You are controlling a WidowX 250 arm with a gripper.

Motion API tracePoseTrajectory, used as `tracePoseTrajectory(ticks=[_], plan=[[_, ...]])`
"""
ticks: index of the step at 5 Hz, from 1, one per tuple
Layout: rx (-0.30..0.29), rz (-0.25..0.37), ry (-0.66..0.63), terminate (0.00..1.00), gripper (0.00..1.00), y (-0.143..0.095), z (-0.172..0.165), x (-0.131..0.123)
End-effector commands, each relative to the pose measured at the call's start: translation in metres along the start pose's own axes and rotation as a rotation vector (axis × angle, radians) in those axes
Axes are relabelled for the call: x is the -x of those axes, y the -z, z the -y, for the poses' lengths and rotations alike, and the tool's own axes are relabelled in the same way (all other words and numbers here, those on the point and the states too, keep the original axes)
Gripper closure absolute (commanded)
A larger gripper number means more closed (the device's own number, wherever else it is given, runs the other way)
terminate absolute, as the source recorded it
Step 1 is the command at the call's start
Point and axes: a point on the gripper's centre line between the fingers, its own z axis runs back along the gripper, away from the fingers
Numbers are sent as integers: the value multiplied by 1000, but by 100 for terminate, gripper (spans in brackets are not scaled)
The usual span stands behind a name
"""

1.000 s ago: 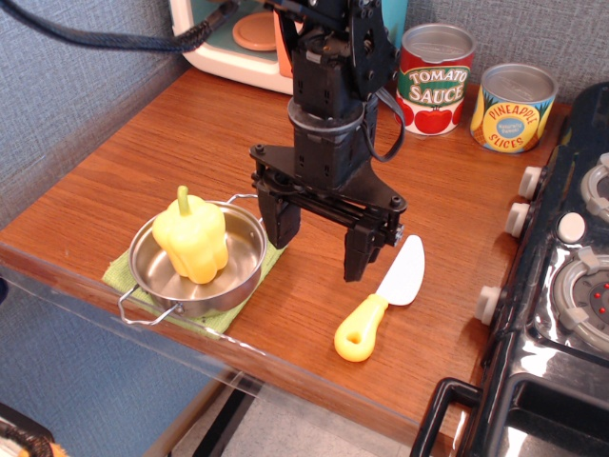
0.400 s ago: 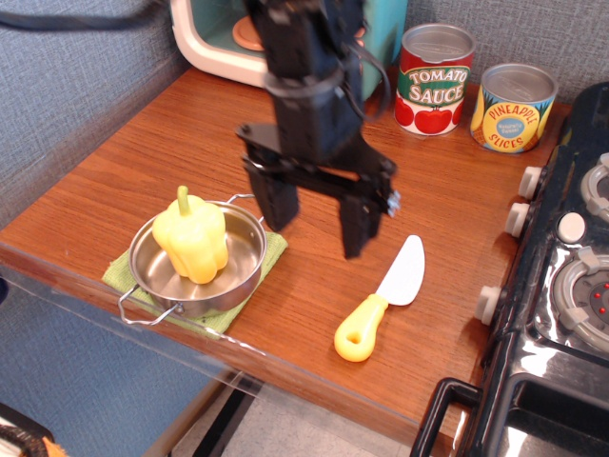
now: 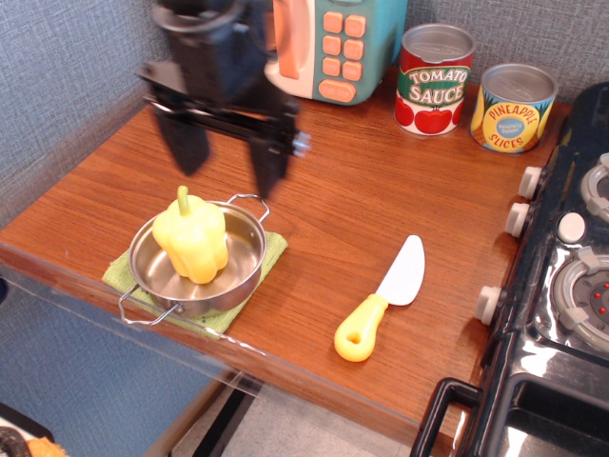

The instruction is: Pick up the yellow capsicum from the pot and put it on the table

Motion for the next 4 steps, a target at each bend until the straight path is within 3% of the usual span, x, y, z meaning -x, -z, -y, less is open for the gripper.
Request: tracePoseTrajectory(ticks=[1,4], plan=[[-73,-28,-82,0,0,19,-36,-4],[-74,-153,-135,0,0,59,-51,8]])
